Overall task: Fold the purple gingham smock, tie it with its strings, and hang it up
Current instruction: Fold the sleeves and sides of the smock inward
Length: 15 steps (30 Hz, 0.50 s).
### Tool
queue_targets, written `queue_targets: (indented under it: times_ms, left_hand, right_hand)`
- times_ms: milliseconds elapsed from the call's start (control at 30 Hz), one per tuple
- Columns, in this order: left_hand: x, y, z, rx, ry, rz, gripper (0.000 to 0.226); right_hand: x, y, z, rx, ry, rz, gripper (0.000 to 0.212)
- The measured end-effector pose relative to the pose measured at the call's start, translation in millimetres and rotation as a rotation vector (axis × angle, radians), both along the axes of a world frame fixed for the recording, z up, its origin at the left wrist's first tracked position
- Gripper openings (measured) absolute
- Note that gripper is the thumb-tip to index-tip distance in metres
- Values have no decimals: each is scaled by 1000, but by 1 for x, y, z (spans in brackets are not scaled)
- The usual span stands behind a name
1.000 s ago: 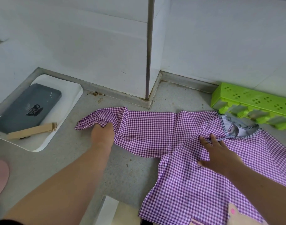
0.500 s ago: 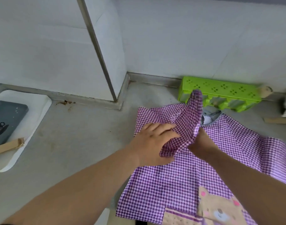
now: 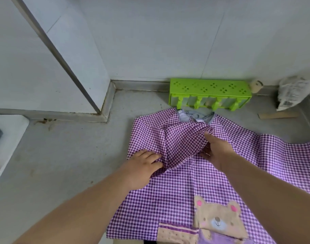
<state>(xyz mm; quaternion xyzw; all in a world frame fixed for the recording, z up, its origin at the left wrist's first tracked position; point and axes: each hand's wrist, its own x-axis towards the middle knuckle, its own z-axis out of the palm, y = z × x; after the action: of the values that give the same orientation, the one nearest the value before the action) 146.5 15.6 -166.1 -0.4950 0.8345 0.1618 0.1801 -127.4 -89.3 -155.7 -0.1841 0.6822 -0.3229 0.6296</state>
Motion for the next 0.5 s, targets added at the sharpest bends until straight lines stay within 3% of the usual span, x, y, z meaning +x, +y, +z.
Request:
queue_targets:
  times_ms: [200, 400, 500]
  left_hand:
    - [-8, -9, -3, 4, -26, 40, 85]
    - [-11, -20, -7, 66, -63, 67, 105]
    - [-13, -23, -9, 121, -71, 99, 114]
  right_hand:
    - [-20, 0, 8, -16, 55, 6, 17]
    - [-85, 11, 5, 177, 673, 352, 30]
    - [-113, 6, -1, 201, 825, 423, 39]
